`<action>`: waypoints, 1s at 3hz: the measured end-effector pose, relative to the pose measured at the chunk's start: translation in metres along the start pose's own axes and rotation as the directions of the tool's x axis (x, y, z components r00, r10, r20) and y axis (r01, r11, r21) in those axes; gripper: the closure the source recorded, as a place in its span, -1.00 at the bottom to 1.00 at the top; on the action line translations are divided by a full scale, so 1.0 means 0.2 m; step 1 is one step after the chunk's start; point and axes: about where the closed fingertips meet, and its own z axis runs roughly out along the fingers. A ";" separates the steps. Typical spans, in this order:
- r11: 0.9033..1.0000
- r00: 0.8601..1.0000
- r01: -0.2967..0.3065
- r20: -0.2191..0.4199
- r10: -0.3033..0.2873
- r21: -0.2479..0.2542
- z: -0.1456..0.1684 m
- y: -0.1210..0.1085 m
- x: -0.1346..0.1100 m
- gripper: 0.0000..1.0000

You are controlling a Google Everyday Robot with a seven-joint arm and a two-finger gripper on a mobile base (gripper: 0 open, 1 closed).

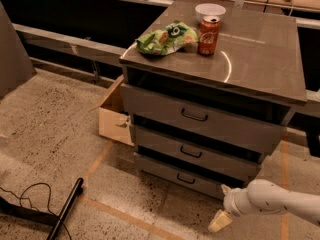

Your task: Open bottom drawer

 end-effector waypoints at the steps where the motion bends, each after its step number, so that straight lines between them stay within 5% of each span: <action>1: 0.999 0.999 0.045 0.009 -0.045 0.002 0.09 -0.04 0.04 -1.00; 3: 0.987 0.984 0.153 0.094 -0.148 -0.047 0.42 -0.12 0.13 -1.00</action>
Offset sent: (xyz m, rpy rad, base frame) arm 0.0430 -0.0051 -0.1028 0.0774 -0.0910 0.1983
